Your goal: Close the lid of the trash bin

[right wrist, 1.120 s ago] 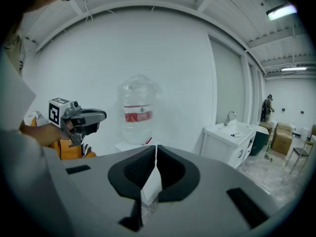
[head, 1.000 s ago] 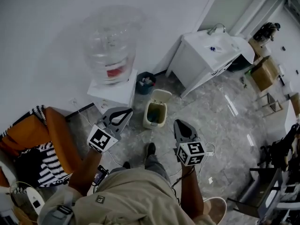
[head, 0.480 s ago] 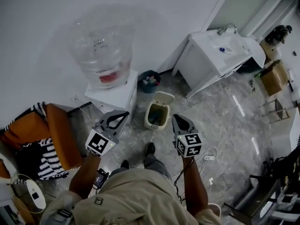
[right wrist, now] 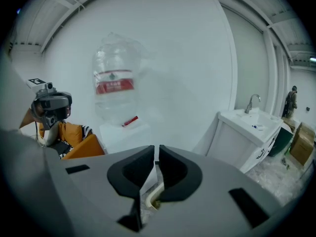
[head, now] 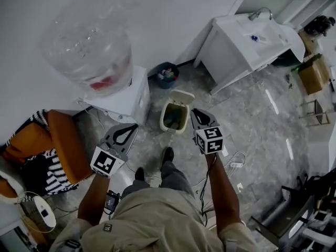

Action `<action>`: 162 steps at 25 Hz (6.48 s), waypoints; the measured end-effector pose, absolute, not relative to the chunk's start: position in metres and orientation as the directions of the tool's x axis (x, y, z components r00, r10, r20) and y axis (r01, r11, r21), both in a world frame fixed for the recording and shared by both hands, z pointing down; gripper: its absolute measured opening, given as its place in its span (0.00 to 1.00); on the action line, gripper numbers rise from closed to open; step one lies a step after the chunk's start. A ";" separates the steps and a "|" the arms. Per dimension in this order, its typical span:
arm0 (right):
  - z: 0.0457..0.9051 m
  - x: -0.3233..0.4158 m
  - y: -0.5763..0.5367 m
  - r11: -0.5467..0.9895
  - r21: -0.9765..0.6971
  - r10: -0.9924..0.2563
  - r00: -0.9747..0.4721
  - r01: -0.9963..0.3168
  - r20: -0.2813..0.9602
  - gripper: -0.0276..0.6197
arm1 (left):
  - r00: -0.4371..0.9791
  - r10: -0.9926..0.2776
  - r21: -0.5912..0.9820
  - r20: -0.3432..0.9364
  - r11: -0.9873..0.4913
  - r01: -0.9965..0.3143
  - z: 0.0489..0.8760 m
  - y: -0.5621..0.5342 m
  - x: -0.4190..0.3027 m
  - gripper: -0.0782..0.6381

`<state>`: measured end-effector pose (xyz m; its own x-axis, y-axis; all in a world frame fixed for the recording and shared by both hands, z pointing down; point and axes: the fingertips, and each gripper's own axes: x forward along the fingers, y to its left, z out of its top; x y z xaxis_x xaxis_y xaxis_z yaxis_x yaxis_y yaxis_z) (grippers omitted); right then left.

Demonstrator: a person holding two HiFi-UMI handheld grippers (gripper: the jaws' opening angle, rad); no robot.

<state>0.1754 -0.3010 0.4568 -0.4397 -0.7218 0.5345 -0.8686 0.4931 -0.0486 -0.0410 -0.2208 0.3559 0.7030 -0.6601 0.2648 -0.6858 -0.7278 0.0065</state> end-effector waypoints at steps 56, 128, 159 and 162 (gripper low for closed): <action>0.830 0.225 -0.497 0.720 -0.004 -0.379 -0.399 -0.694 0.835 0.27 | 0.634 -0.568 0.181 0.524 -0.654 -0.735 0.578 -0.290 0.000 0.13; 1.052 0.173 -0.257 0.703 -0.234 -0.009 -0.338 -0.672 0.941 0.14 | 0.638 -0.481 0.217 0.602 -0.670 -0.710 0.693 -0.231 -0.043 0.13; 1.026 0.194 -0.285 0.703 -0.100 -0.107 -0.243 -0.705 0.964 0.09 | 0.648 -0.452 0.244 0.613 -0.672 -0.699 0.688 -0.232 -0.039 0.13; 1.002 0.164 -0.282 0.684 -0.211 -0.082 -0.361 -0.698 0.929 0.09 | 0.652 -0.480 0.241 0.587 -0.666 -0.706 0.663 -0.233 -0.046 0.13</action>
